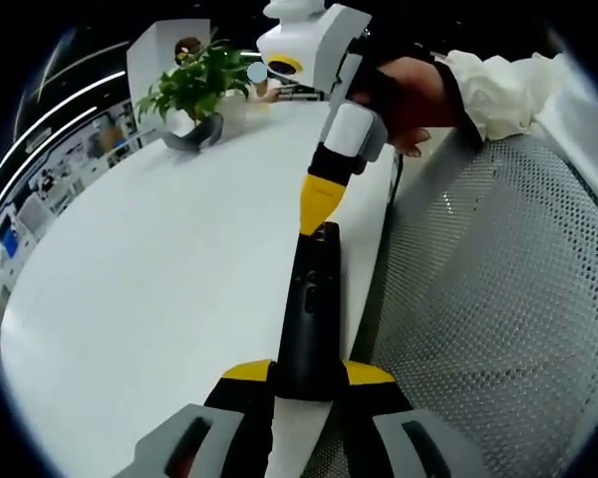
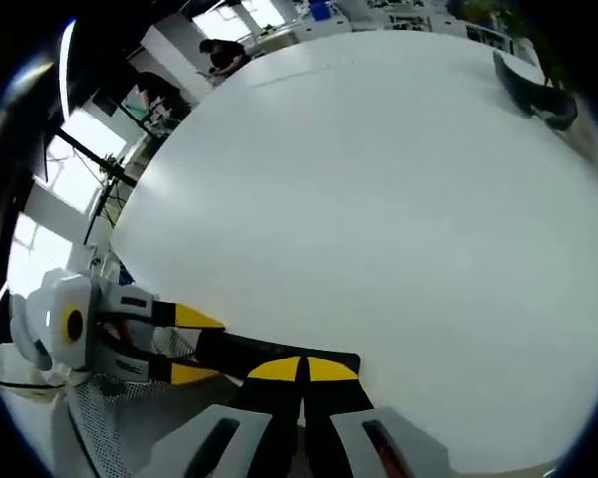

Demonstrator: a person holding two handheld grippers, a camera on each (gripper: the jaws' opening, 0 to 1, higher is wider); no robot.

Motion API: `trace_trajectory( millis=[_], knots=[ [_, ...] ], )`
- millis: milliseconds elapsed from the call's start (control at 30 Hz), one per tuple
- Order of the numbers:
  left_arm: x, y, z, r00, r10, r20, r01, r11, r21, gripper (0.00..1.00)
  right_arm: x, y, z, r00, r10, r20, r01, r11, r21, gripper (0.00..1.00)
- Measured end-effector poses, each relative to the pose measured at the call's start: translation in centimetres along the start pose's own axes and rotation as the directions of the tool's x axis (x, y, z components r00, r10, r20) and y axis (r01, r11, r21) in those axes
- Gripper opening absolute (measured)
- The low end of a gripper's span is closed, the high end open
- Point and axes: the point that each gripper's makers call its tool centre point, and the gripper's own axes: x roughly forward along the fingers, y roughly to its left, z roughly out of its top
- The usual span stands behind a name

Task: Press the specified remote control buttons in sequence, fully releasing each button before pressing the next.

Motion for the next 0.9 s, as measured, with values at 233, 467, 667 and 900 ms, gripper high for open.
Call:
trace_trajectory(
  millis=[233,467,667,900],
  knots=[
    [-0.01,-0.01,0.02,1.0,0.003,-0.002,-0.003,1.0,0.006,0.24,0.4,0.01,-0.62,0.999,-0.011,-0.036,0.01,1.0,-0.026,0.0],
    [-0.03,-0.04,0.06,1.0,0.004,-0.002,-0.004,1.0,0.016,0.24,0.53,-0.13,-1.02,0.998,-0.038,-0.051,0.035,0.998,-0.055,0.0],
    [-0.02,-0.02,0.06,1.0,0.003,-0.001,-0.003,1.0,0.022,0.24,0.49,-0.12,-1.03,0.998,-0.033,-0.048,0.031,0.998,-0.046,0.0],
    [0.03,0.0,0.08,1.0,-0.001,0.003,0.001,1.0,0.021,0.24,0.52,-0.16,-1.04,0.999,-0.021,-0.046,0.02,0.999,-0.029,0.0]
  ],
)
